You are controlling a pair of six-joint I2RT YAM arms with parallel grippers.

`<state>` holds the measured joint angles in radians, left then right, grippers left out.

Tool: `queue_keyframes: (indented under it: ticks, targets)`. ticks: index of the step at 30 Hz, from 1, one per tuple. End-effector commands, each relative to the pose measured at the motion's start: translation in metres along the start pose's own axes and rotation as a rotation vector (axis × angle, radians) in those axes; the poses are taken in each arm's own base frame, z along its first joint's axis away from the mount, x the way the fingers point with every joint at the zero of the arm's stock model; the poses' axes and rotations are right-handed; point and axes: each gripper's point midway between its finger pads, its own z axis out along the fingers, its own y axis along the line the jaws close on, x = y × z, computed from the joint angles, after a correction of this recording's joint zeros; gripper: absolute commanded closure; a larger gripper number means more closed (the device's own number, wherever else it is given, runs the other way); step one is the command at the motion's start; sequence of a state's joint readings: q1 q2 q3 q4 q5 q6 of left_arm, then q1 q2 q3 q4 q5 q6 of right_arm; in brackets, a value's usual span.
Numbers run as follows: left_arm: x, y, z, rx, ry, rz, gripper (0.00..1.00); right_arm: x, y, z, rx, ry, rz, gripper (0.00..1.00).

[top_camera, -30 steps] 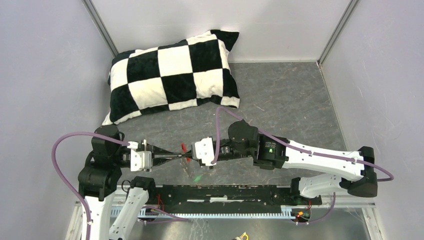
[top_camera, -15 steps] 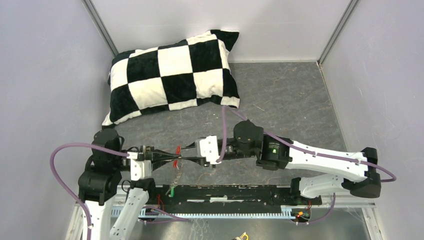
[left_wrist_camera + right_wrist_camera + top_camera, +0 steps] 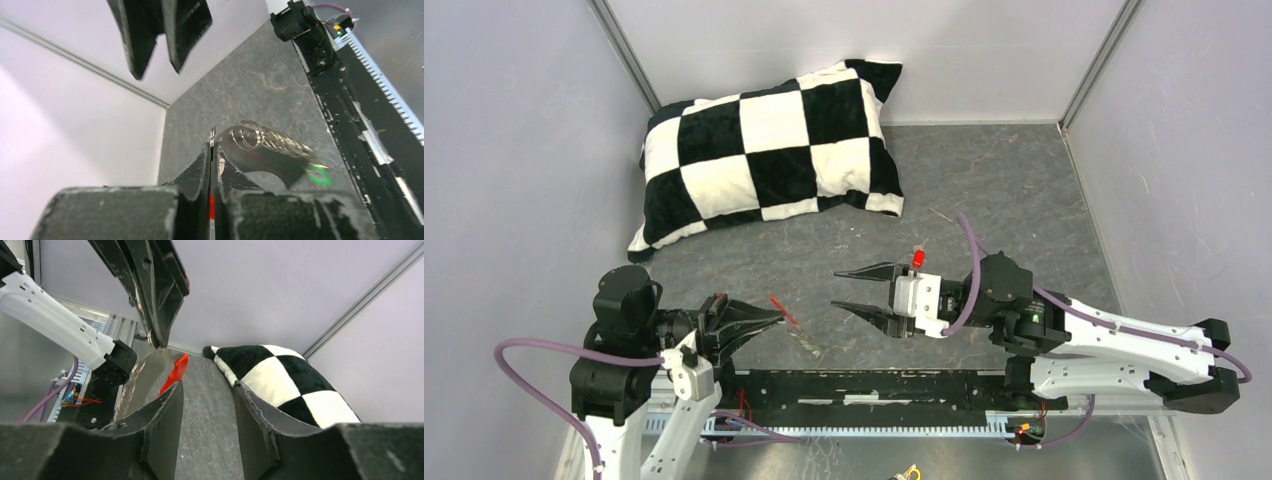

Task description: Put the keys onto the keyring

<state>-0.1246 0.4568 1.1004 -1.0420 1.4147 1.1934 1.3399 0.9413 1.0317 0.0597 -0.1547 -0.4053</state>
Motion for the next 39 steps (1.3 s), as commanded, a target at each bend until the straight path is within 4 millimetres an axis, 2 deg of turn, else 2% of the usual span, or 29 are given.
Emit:
queue_keyframes:
  ticks: [1,7,12,20,29,39]
  targets:
    - [-0.021,0.011,0.001,0.009,-0.058,0.236,0.98,0.000,-0.002,0.002,0.023,-0.029,-0.008,0.53]
    - [-0.022,0.014,0.001,0.005,-0.056,0.343,0.98,0.000,0.004,0.010,-0.015,-0.038,-0.017,0.55]
    - [-0.031,0.015,0.001,0.008,-0.081,0.392,0.98,0.003,0.006,0.014,-0.026,-0.031,-0.022,0.56]
    - [-0.045,0.028,0.002,0.019,-0.116,0.189,0.98,-0.006,0.015,0.025,-0.061,-0.117,-0.001,0.58]
    - [-0.041,0.042,0.003,0.028,-0.112,-0.020,0.98,-0.016,0.030,0.036,-0.134,-0.205,0.021,0.59]
    - [-0.040,0.042,0.004,0.040,-0.121,-0.052,0.98,-0.016,0.021,0.045,-0.083,-0.224,0.035,0.63]
